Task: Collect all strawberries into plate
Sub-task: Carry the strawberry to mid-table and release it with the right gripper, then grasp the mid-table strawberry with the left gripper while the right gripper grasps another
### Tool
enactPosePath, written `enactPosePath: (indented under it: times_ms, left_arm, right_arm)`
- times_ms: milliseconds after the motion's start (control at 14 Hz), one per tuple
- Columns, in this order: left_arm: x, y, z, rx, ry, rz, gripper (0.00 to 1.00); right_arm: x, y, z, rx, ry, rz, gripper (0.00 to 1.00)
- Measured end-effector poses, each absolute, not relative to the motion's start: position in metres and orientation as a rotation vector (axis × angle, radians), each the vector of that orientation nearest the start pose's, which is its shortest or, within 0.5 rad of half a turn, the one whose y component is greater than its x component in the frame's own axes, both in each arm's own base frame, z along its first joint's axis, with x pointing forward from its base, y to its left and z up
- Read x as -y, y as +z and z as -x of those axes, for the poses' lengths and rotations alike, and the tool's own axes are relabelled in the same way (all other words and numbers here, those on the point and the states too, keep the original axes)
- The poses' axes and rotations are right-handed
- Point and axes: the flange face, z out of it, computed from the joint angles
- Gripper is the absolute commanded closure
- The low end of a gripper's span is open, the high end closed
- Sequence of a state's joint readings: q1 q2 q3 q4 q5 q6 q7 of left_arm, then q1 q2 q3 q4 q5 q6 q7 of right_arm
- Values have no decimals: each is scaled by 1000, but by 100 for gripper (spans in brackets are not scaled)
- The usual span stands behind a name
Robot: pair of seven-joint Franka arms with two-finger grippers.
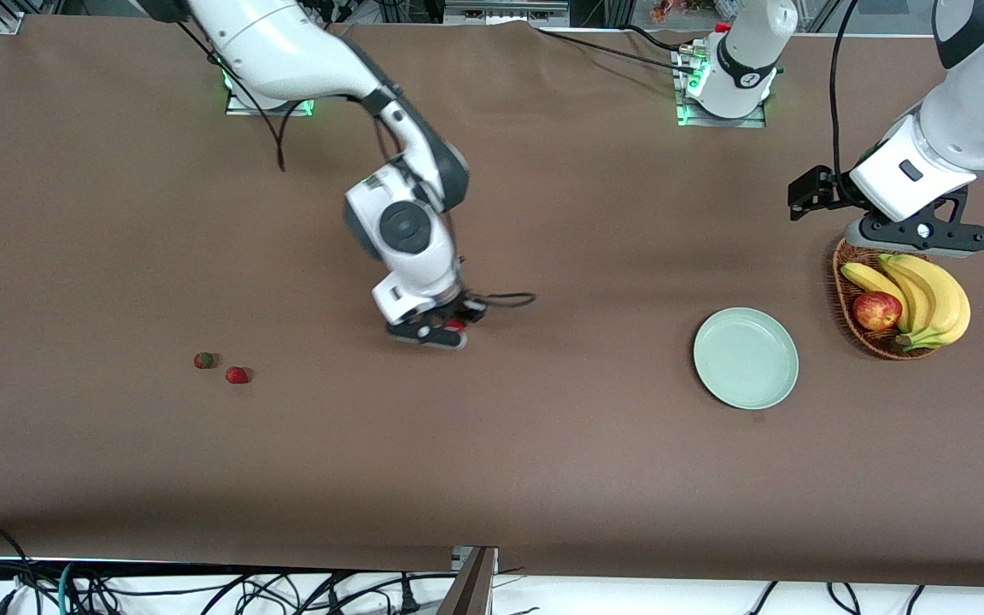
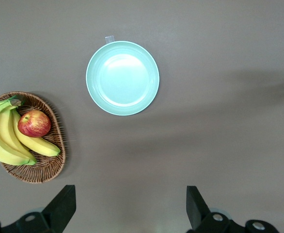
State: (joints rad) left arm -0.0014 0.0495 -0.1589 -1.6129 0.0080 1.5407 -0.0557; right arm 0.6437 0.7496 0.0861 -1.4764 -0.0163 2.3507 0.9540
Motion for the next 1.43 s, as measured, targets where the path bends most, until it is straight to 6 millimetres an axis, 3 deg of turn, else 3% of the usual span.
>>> enactPosePath:
  times_ms: [143, 286, 357, 429, 500, 714, 857, 1000, 1071, 1214, 1429]
  left_arm:
    - [87, 575, -555, -164, 188, 3118, 0]
    - [87, 575, -555, -165, 188, 3118, 0]
    - [87, 575, -555, -165, 188, 3118, 0]
    - [87, 575, -555, -165, 188, 3118, 0]
    - [87, 575, -555, -165, 188, 3118, 0]
    - [87, 575, -555, -165, 188, 3118, 0]
    - [87, 575, -555, -165, 188, 3118, 0]
    - [87, 574, -556, -165, 191, 3118, 0]
    - [87, 572, -557, -166, 198, 3118, 0]
    - [86, 559, -562, -163, 235, 3117, 0]
    - [88, 519, -574, -168, 357, 3107, 0]
  right_arm:
    - [-524, 233, -520, -415, -102, 2940, 90]
    - [-551, 215, -498, -427, -110, 2910, 89]
    - [-559, 208, -491, -438, -113, 2896, 73]
    - [-564, 201, -486, -453, -114, 2885, 18]
    - [-568, 197, -483, -463, -115, 2877, 0]
    - [-571, 193, -479, -462, -115, 2874, 0]
    - [-569, 205, -491, -475, -144, 2857, 0]
    - [-550, 230, -518, -488, -173, 2868, 0]
    - [-531, 245, -538, -446, -180, 2900, 0]
    - [-469, 272, -584, -316, -158, 2990, 0]
    - [-358, 287, -644, -106, -63, 3099, 0]
